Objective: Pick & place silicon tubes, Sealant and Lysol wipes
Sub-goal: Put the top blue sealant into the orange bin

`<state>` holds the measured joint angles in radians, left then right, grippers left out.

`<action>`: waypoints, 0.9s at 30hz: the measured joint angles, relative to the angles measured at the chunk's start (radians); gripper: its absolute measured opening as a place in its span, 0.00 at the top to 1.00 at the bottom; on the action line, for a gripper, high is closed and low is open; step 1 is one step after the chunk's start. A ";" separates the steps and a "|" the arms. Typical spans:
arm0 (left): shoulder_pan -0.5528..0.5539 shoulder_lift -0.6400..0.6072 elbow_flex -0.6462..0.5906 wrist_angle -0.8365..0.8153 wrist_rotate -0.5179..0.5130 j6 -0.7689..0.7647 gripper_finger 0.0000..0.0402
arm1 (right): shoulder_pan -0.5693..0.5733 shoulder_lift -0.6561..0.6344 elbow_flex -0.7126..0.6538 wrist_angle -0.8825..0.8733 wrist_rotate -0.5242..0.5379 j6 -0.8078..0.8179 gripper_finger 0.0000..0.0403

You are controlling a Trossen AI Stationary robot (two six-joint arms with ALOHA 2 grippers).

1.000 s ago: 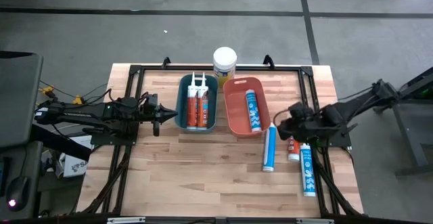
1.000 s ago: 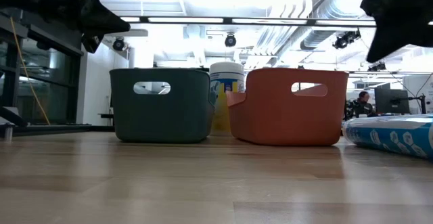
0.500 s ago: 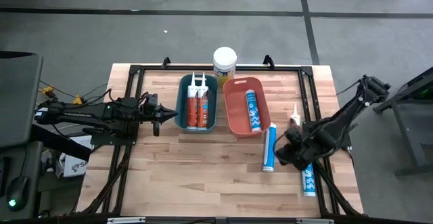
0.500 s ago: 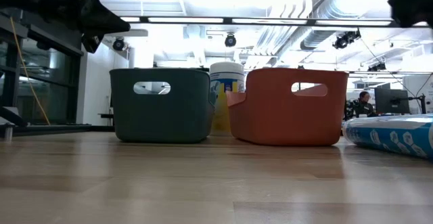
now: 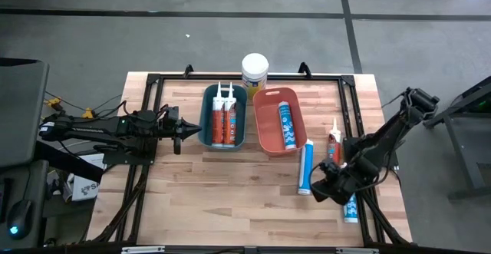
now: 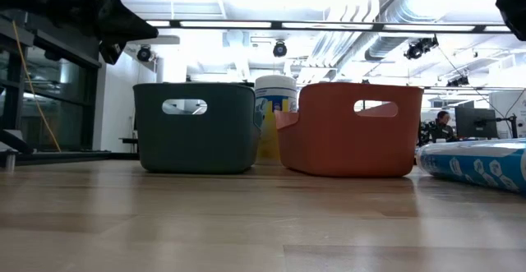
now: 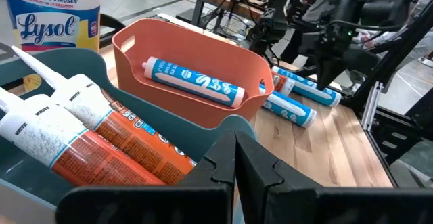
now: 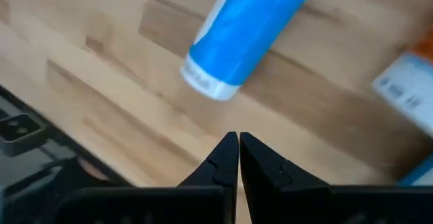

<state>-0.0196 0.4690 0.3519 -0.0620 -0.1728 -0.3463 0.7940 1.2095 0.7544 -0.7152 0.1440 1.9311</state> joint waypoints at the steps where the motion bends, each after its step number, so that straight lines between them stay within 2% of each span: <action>1: 0.000 0.000 0.000 0.000 0.000 0.000 1.00 | -0.007 0.000 0.000 0.013 -0.008 0.009 0.97; 15: 0.000 0.000 0.000 0.000 0.000 0.000 1.00 | -0.125 0.014 0.000 0.049 -0.027 0.017 0.97; 27: 0.000 0.000 0.000 0.000 0.000 0.000 1.00 | -0.223 0.015 0.000 0.029 -0.033 -0.124 0.97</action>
<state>-0.0197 0.4686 0.3519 -0.0620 -0.1727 -0.3462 0.5709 1.2247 0.7544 -0.6859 0.1113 1.8068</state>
